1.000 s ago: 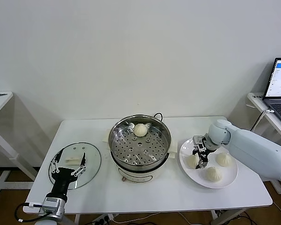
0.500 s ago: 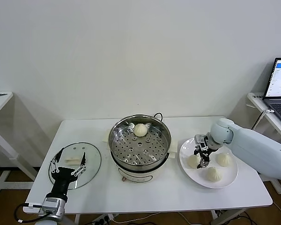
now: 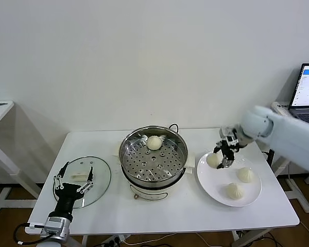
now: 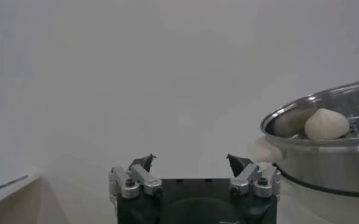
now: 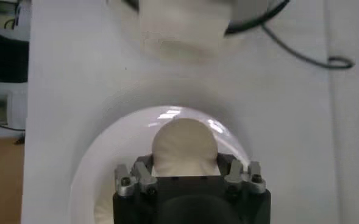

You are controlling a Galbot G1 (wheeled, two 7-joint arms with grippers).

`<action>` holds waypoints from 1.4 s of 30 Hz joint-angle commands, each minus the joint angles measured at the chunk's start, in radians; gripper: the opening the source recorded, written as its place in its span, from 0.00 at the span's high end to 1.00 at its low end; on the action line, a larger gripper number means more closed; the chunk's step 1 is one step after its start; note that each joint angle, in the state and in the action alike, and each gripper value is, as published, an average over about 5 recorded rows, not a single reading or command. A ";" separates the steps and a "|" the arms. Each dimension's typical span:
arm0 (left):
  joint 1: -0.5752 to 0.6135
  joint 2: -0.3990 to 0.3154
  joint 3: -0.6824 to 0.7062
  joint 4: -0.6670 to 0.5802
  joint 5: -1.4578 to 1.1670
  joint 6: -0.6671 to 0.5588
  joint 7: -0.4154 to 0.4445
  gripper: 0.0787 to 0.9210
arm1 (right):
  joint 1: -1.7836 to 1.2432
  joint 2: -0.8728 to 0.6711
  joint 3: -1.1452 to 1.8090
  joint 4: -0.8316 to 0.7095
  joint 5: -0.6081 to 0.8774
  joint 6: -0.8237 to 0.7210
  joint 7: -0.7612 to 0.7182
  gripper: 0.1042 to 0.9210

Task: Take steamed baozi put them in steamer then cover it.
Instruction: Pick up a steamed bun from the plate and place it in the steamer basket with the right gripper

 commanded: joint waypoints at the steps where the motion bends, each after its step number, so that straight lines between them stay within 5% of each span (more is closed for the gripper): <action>1: -0.001 0.008 -0.003 -0.007 -0.003 0.003 0.000 0.12 | 0.411 0.092 -0.266 0.155 0.236 -0.104 0.001 0.27; 12: -0.005 0.023 -0.029 -0.003 -0.018 0.004 0.001 0.12 | 0.311 0.423 -0.213 0.060 0.331 -0.186 0.080 0.27; 22: -0.016 0.023 -0.045 0.012 -0.026 0.006 0.003 0.12 | 0.157 0.659 -0.149 -0.187 0.271 -0.195 0.092 0.27; 42: -0.017 0.022 -0.069 0.010 -0.031 0.006 0.007 0.12 | -0.047 0.894 -0.082 -0.533 0.116 -0.148 0.064 0.26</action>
